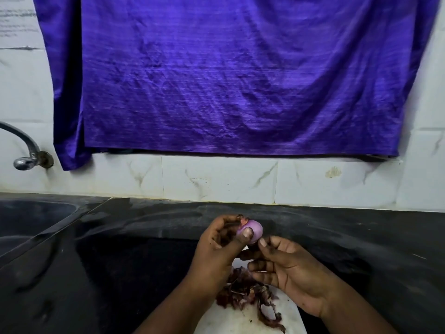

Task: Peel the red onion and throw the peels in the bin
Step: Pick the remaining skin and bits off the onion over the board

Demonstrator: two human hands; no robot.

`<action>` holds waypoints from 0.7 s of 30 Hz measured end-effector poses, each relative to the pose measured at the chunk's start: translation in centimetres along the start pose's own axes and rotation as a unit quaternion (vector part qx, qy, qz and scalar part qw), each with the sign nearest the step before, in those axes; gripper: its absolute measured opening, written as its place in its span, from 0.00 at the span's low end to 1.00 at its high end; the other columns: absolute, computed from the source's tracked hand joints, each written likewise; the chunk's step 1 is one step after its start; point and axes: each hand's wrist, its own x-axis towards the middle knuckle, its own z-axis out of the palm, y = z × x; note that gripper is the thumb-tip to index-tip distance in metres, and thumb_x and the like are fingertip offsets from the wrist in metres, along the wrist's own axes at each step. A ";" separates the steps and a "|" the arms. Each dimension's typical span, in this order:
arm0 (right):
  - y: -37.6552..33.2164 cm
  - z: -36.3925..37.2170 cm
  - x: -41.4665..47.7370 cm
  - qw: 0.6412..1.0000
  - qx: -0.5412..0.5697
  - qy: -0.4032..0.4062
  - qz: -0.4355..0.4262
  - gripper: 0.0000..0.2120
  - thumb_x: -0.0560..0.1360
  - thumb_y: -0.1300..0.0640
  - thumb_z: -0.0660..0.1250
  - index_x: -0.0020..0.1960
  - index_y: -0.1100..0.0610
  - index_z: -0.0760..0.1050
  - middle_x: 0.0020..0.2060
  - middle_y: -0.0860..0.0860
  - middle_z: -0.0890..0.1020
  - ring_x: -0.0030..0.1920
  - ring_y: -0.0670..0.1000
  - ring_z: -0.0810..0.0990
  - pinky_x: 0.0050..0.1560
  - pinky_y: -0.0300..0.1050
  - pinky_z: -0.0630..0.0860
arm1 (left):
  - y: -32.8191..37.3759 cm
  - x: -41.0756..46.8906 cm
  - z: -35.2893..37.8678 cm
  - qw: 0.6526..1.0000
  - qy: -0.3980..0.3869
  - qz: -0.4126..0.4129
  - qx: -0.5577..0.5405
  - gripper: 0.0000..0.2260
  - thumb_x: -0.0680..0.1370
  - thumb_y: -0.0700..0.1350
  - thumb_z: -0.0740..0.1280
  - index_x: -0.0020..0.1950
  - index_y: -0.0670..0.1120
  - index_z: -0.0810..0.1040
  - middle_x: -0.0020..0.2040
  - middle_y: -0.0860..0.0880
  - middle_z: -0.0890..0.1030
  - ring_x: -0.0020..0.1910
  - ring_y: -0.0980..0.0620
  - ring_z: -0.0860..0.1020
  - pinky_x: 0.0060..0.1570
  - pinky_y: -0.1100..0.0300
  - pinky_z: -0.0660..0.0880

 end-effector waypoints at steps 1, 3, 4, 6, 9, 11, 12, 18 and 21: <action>0.0 0.0 0.1 1.000 -0.021 0.007 -0.010 0.20 0.77 0.54 0.70 0.63 0.67 0.77 0.55 0.65 0.85 0.43 0.52 0.84 0.44 0.45 0.82 | 0.0 0.0 0.0 1.000 -0.001 0.001 -0.003 0.16 0.72 0.49 0.77 0.57 0.47 0.83 0.54 0.46 0.88 0.53 0.51 0.87 0.46 0.64 0.81; 0.0 -0.1 0.1 0.997 -0.058 0.024 -0.035 0.18 0.77 0.55 0.70 0.60 0.67 0.78 0.52 0.64 0.86 0.40 0.52 0.83 0.43 0.44 0.81 | -0.2 0.1 0.0 1.000 0.001 0.000 0.000 0.16 0.72 0.49 0.75 0.57 0.47 0.83 0.54 0.46 0.88 0.54 0.50 0.86 0.46 0.65 0.81; 0.0 -0.1 0.1 0.996 -0.075 0.028 -0.050 0.16 0.77 0.55 0.70 0.59 0.66 0.79 0.51 0.64 0.86 0.39 0.52 0.82 0.42 0.43 0.80 | -0.2 0.2 -0.1 1.000 0.003 -0.001 0.004 0.16 0.72 0.50 0.75 0.57 0.47 0.83 0.55 0.46 0.88 0.55 0.49 0.86 0.47 0.65 0.81; 0.0 0.1 0.1 0.989 -0.115 0.032 -0.084 0.12 0.78 0.57 0.68 0.55 0.64 0.81 0.48 0.64 0.87 0.38 0.52 0.82 0.42 0.43 0.80 | -0.3 0.2 -0.1 1.000 0.005 -0.002 0.008 0.17 0.72 0.51 0.75 0.58 0.48 0.83 0.55 0.47 0.88 0.56 0.49 0.86 0.48 0.66 0.81; 0.2 0.1 0.3 0.981 -0.146 0.034 -0.126 0.13 0.79 0.57 0.67 0.55 0.67 0.81 0.45 0.64 0.87 0.38 0.53 0.82 0.43 0.44 0.80 | -0.2 0.1 0.0 1.000 -0.011 -0.011 0.003 0.19 0.71 0.51 0.75 0.61 0.48 0.82 0.53 0.49 0.88 0.50 0.53 0.86 0.46 0.65 0.80; 0.3 0.2 0.5 0.980 -0.148 0.034 -0.130 0.13 0.79 0.58 0.67 0.54 0.68 0.81 0.44 0.64 0.87 0.38 0.54 0.83 0.44 0.46 0.81 | -0.2 0.0 0.1 0.999 -0.034 -0.012 -0.007 0.18 0.73 0.49 0.74 0.62 0.47 0.82 0.51 0.49 0.88 0.46 0.55 0.85 0.46 0.64 0.81; 0.5 0.1 0.6 0.977 -0.165 0.040 -0.128 0.12 0.78 0.57 0.69 0.53 0.67 0.81 0.43 0.63 0.87 0.39 0.56 0.84 0.45 0.47 0.81 | -0.2 0.0 0.0 0.999 -0.037 -0.009 0.000 0.17 0.74 0.46 0.74 0.62 0.47 0.82 0.52 0.49 0.88 0.47 0.54 0.85 0.47 0.62 0.82; 0.5 -1.6 1.4 0.881 -0.322 0.278 -0.206 0.10 0.72 0.66 0.75 0.45 0.52 0.81 0.38 0.49 0.85 0.41 0.52 0.83 0.42 0.41 0.76 | -0.9 -0.2 -0.5 0.964 0.008 0.080 0.253 0.19 0.69 0.47 0.83 0.55 0.57 0.82 0.51 0.63 0.86 0.51 0.62 0.84 0.47 0.70 0.78; -0.3 -1.5 0.8 0.874 -0.309 0.254 -0.276 0.09 0.76 0.61 0.73 0.51 0.48 0.83 0.43 0.42 0.86 0.43 0.41 0.83 0.44 0.34 0.76 | -1.1 -0.3 -0.7 0.946 0.004 0.099 0.308 0.18 0.67 0.51 0.84 0.52 0.57 0.82 0.49 0.61 0.85 0.50 0.61 0.83 0.44 0.66 0.81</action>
